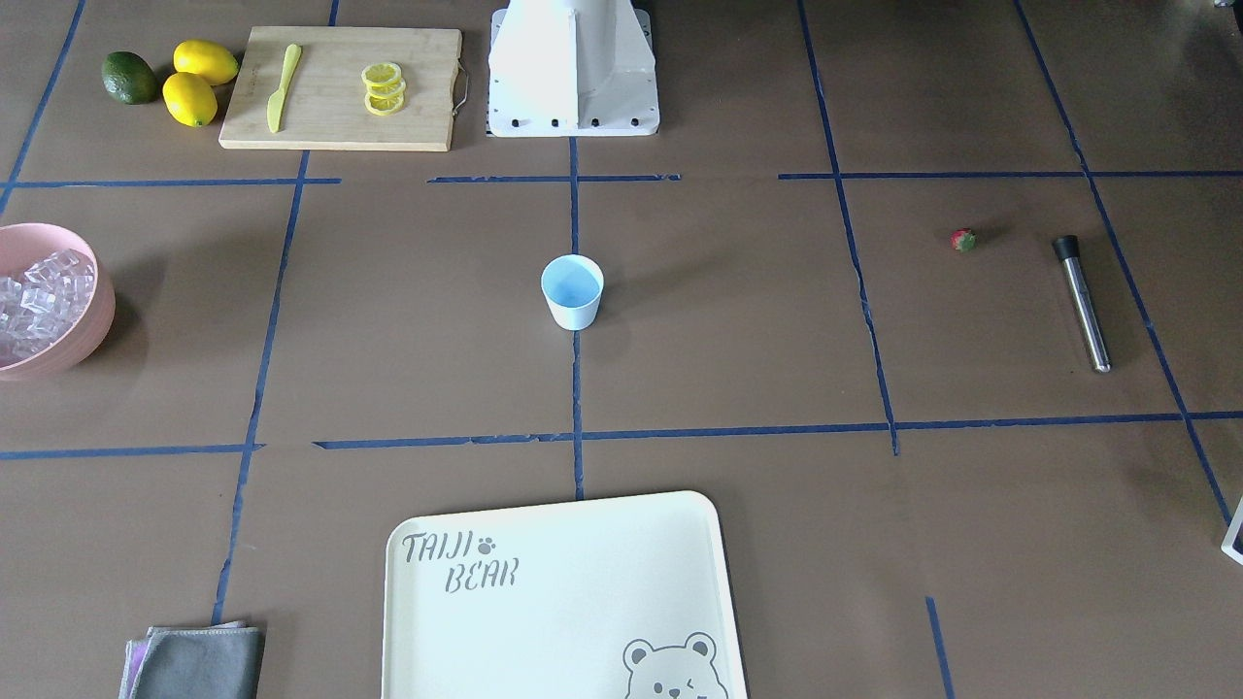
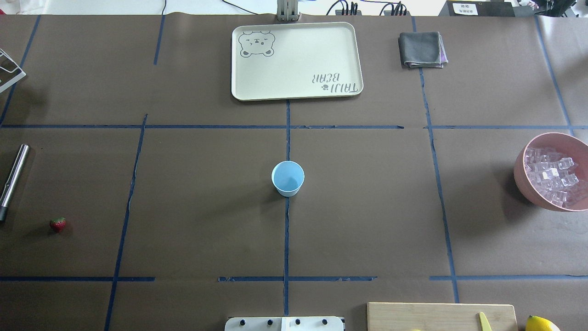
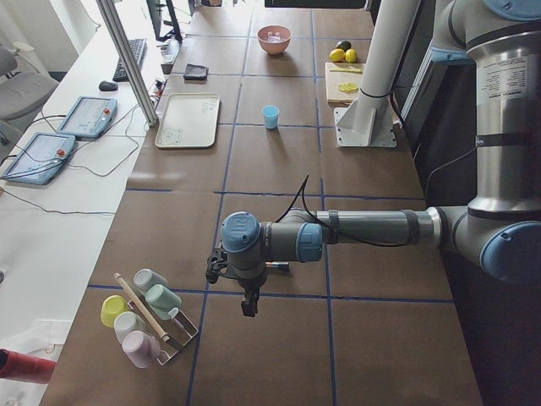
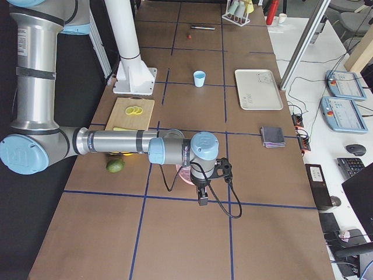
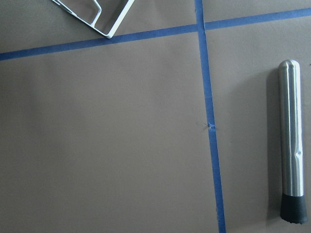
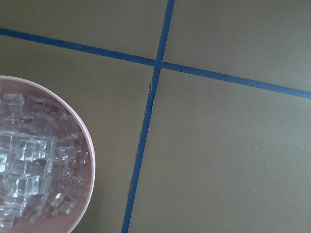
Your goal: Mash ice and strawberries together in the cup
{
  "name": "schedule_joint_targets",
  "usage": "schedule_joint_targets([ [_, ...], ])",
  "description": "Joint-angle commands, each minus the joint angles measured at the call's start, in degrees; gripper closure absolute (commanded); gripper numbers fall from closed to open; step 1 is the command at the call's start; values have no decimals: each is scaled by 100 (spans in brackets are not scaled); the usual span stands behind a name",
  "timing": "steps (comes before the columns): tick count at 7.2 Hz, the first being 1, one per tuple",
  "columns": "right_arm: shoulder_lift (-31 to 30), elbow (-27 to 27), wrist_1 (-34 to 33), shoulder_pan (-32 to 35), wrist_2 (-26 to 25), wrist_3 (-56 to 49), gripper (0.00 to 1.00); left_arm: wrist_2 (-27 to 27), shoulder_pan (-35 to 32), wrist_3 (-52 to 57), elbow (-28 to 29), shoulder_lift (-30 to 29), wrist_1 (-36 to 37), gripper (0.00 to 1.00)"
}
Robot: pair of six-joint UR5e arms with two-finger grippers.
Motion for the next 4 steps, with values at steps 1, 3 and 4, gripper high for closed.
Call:
schedule_joint_targets([
  [1,9,-4,0,0,0,0,0,0,50,-26,-31,-17,0,0],
  [3,44,101,0,0,0,9,0,0,51,-17,-5,-53,9,0],
  [4,53,293,9,-9,9,44,0,0,51,-17,-5,-53,9,0],
])
